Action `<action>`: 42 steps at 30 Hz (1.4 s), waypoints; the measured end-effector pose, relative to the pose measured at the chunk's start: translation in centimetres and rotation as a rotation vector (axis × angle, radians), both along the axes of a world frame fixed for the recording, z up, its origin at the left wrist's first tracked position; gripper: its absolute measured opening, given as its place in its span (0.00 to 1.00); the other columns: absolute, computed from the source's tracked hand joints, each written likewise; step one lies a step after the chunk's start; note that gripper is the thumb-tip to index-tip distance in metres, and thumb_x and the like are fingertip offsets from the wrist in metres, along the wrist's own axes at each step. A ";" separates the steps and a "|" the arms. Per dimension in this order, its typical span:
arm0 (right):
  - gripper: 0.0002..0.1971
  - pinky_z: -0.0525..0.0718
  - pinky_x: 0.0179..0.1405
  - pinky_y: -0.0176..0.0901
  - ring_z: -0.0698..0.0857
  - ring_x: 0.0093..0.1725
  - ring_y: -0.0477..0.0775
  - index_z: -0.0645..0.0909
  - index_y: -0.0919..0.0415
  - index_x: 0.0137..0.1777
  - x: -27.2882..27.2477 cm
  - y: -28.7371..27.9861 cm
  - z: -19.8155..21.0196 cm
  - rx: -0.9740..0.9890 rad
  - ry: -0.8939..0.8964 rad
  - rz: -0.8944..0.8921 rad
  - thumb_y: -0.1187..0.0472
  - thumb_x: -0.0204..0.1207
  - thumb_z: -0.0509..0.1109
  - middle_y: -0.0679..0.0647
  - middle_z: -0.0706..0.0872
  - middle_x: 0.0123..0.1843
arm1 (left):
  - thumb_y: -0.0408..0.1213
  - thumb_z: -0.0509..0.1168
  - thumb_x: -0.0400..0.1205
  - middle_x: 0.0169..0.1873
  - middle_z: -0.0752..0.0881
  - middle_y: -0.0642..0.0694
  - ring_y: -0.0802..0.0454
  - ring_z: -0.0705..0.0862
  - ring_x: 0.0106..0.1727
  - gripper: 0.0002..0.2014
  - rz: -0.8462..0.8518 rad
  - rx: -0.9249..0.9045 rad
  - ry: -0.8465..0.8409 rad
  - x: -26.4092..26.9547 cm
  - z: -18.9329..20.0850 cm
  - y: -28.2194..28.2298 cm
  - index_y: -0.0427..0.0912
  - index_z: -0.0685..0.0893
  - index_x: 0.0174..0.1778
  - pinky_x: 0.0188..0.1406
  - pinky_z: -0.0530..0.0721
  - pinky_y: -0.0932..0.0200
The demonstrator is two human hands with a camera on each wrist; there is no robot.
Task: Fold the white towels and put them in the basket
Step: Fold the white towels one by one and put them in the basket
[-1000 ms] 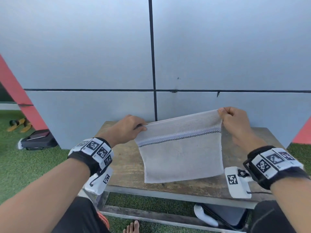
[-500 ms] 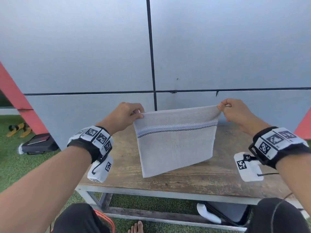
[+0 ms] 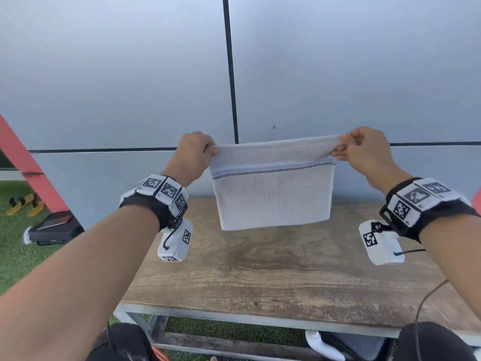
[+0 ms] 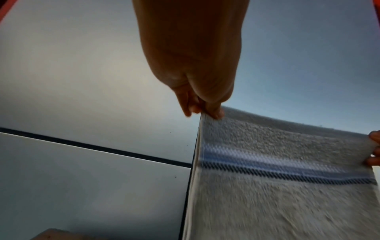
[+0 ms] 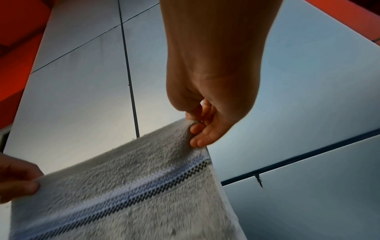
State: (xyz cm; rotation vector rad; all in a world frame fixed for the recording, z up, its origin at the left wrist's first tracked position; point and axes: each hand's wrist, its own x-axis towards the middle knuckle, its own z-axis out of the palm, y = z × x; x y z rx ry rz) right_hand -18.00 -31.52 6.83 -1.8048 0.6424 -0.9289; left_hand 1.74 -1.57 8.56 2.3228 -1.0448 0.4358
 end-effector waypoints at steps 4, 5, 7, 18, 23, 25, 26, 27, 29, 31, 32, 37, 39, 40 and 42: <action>0.05 0.90 0.47 0.42 0.91 0.39 0.49 0.79 0.61 0.49 -1.3 0.2 -2.2 -0.086 -0.045 0.035 0.64 0.86 0.64 0.55 0.88 0.37 | 0.29 0.69 0.83 0.39 0.83 0.40 0.48 0.77 0.38 0.05 -0.070 -0.196 -0.116 -0.9 -2.6 1.9 0.32 0.88 0.43 0.41 0.73 0.60; 0.05 0.90 0.49 0.46 0.91 0.40 0.51 0.80 0.61 0.49 -1.8 0.4 -3.3 -0.116 0.004 0.039 0.63 0.86 0.65 0.54 0.87 0.37 | 0.28 0.69 0.82 0.39 0.83 0.41 0.49 0.77 0.37 0.05 -0.090 -0.177 -0.110 -1.4 -3.8 2.6 0.33 0.88 0.43 0.41 0.72 0.62; 0.05 0.88 0.51 0.54 0.90 0.43 0.57 0.82 0.60 0.47 -3.0 0.9 -6.1 -0.194 0.141 0.054 0.61 0.85 0.67 0.53 0.87 0.38 | 0.28 0.70 0.82 0.39 0.83 0.42 0.47 0.78 0.37 0.04 -0.110 -0.077 -0.035 -2.6 -6.3 4.2 0.34 0.89 0.43 0.41 0.73 0.59; 0.07 0.81 0.57 0.49 0.87 0.52 0.52 0.81 0.52 0.44 -10.2 4.1 -15.1 -0.391 0.803 0.619 0.57 0.85 0.67 0.45 0.89 0.47 | 0.36 0.74 0.80 0.21 0.76 0.52 0.63 0.73 0.29 0.20 -0.187 0.529 0.524 -8.5 -15.4 10.3 0.51 0.78 0.23 0.35 0.70 0.63; 0.08 0.77 0.53 0.44 0.84 0.50 0.47 0.83 0.54 0.48 -11.3 5.6 -13.8 -0.250 0.883 0.734 0.56 0.86 0.64 0.46 0.88 0.48 | 0.42 0.77 0.77 0.30 0.87 0.47 0.55 0.79 0.32 0.08 -0.164 0.558 0.659 -8.3 -16.0 11.9 0.48 0.90 0.33 0.37 0.76 0.62; 0.09 0.76 0.51 0.42 0.85 0.50 0.48 0.84 0.56 0.49 -11.2 5.8 -13.8 -0.216 0.872 0.728 0.56 0.87 0.64 0.46 0.89 0.48 | 0.44 0.75 0.79 0.30 0.85 0.43 0.53 0.76 0.32 0.13 -0.157 0.532 0.666 -8.1 -16.5 12.2 0.36 0.90 0.40 0.36 0.73 0.63; 0.09 0.76 0.50 0.42 0.85 0.49 0.48 0.84 0.56 0.48 -10.9 5.9 -14.1 -0.214 0.876 0.710 0.55 0.87 0.64 0.47 0.89 0.48 | 0.44 0.73 0.81 0.30 0.81 0.44 0.51 0.75 0.32 0.16 -0.138 0.513 0.663 -7.8 -16.9 12.2 0.31 0.88 0.42 0.35 0.71 0.64; 0.10 0.76 0.48 0.41 0.85 0.48 0.48 0.83 0.57 0.48 -10.4 5.8 -14.4 -0.210 0.876 0.685 0.56 0.87 0.64 0.48 0.89 0.47 | 0.42 0.72 0.82 0.31 0.81 0.43 0.48 0.74 0.33 0.16 -0.122 0.484 0.654 -7.6 -17.3 12.0 0.29 0.87 0.43 0.35 0.71 0.63; 0.10 0.79 0.45 0.40 0.86 0.45 0.46 0.83 0.59 0.48 -9.1 5.6 -15.2 -0.196 0.863 0.620 0.57 0.87 0.63 0.49 0.89 0.46 | 0.40 0.70 0.84 0.34 0.86 0.40 0.42 0.80 0.34 0.14 -0.078 0.415 0.634 -6.9 -18.0 11.3 0.29 0.88 0.44 0.39 0.79 0.56; 0.10 0.83 0.47 0.45 0.88 0.46 0.49 0.82 0.59 0.46 -7.6 5.0 -16.2 -0.212 0.842 0.546 0.57 0.87 0.63 0.50 0.90 0.45 | 0.37 0.70 0.83 0.32 0.86 0.37 0.46 0.80 0.30 0.11 -0.024 0.350 0.611 -6.2 -18.6 10.3 0.31 0.89 0.42 0.35 0.79 0.58; 0.10 0.84 0.49 0.49 0.88 0.47 0.53 0.82 0.59 0.45 -6.8 4.6 -16.8 -0.245 0.837 0.501 0.57 0.86 0.64 0.52 0.90 0.45 | 0.36 0.70 0.83 0.28 0.83 0.39 0.49 0.76 0.27 0.12 0.012 0.322 0.606 -5.9 -18.8 9.7 0.30 0.89 0.41 0.30 0.75 0.62; 0.11 0.78 0.38 0.48 0.83 0.41 0.54 0.78 0.52 0.40 -2.7 3.4 -18.6 -0.384 0.852 0.303 0.56 0.85 0.65 0.50 0.85 0.40 | 0.37 0.71 0.82 0.22 0.78 0.45 0.51 0.72 0.22 0.12 0.175 0.265 0.598 -3.4 -20.2 6.8 0.32 0.90 0.38 0.24 0.69 0.61; 0.10 0.82 0.41 0.51 0.82 0.40 0.51 0.77 0.50 0.39 -1.1 2.9 -19.4 -0.394 0.886 0.252 0.55 0.84 0.65 0.49 0.84 0.41 | 0.36 0.72 0.81 0.22 0.75 0.44 0.49 0.70 0.23 0.15 0.213 0.264 0.593 -2.1 -21.0 6.0 0.32 0.85 0.31 0.25 0.68 0.59; 0.10 0.84 0.44 0.53 0.82 0.40 0.52 0.77 0.49 0.39 -0.4 2.6 -19.8 -0.386 0.900 0.232 0.54 0.83 0.65 0.49 0.84 0.41 | 0.36 0.72 0.81 0.22 0.73 0.44 0.49 0.69 0.24 0.17 0.223 0.264 0.587 -1.6 -21.4 5.5 0.33 0.81 0.28 0.25 0.67 0.59; 0.11 0.85 0.46 0.56 0.83 0.41 0.55 0.76 0.49 0.37 1.0 2.2 -20.7 -0.374 0.920 0.199 0.55 0.82 0.66 0.50 0.84 0.41 | 0.35 0.71 0.81 0.22 0.72 0.44 0.49 0.69 0.25 0.18 0.240 0.274 0.573 -0.6 -22.0 4.6 0.34 0.78 0.26 0.25 0.66 0.58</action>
